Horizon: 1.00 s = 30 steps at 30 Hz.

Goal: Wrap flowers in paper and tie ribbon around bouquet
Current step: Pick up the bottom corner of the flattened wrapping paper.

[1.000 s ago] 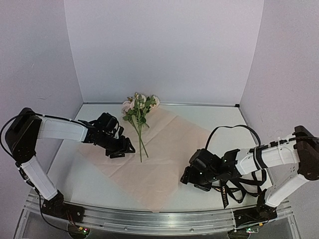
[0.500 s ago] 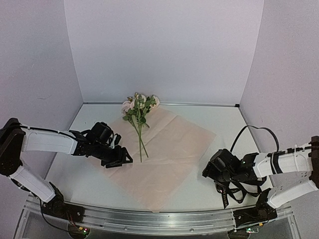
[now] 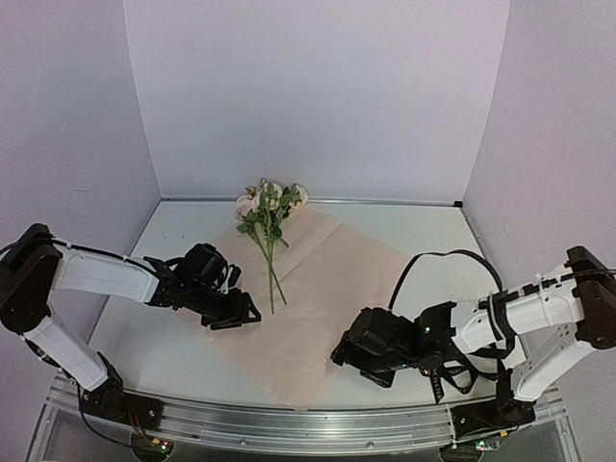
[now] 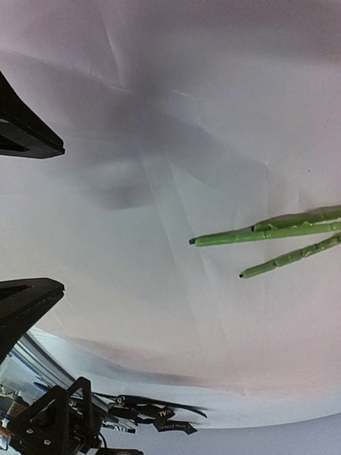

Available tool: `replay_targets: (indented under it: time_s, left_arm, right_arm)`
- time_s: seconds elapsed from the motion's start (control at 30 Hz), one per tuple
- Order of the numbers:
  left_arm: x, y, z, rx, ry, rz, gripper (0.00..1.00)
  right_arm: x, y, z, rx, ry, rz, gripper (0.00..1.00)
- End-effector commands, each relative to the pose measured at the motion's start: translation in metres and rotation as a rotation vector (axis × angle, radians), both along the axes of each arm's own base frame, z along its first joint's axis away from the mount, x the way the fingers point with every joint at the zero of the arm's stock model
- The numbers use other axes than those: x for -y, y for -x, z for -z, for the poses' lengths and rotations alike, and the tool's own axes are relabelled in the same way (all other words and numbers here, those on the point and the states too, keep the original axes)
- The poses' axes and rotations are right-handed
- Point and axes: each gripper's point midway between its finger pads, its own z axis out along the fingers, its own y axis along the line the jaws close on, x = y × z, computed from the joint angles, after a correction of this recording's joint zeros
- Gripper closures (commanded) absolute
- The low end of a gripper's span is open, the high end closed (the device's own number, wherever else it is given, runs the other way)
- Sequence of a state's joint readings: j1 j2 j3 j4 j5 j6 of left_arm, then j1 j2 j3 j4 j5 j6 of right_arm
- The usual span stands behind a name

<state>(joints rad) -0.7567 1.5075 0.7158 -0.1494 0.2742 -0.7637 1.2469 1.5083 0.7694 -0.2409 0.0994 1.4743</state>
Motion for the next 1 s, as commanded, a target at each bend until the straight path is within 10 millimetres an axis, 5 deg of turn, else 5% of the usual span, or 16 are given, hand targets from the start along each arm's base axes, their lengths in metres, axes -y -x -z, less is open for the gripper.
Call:
replay_targets:
  time_s: [0.0, 0.4, 0.7, 0.83, 0.97]
  left_arm:
    - [0.005, -0.015, -0.001, 0.051, -0.005, -0.030, 0.41]
    - [-0.001, -0.012, 0.027, 0.013, -0.062, -0.030, 0.42]
    - [-0.004, -0.005, 0.033, -0.004, -0.063, -0.023, 0.42]
    - [-0.004, -0.004, 0.030, -0.002, -0.053, -0.016, 0.42]
    - [-0.002, -0.006, 0.020, 0.021, -0.044, -0.003, 0.42]
  right_arm:
    - [-0.025, 0.006, 0.006, -0.058, -0.108, 0.073, 0.15]
    - [-0.051, 0.031, 0.038, -0.173, -0.196, 0.180, 0.16]
    - [-0.078, -0.004, 0.050, -0.107, -0.253, 0.199, 0.23]
    - [-0.089, -0.015, 0.044, -0.106, -0.301, 0.202, 0.36]
    - [-0.087, -0.019, 0.034, -0.092, -0.320, 0.207, 0.62]
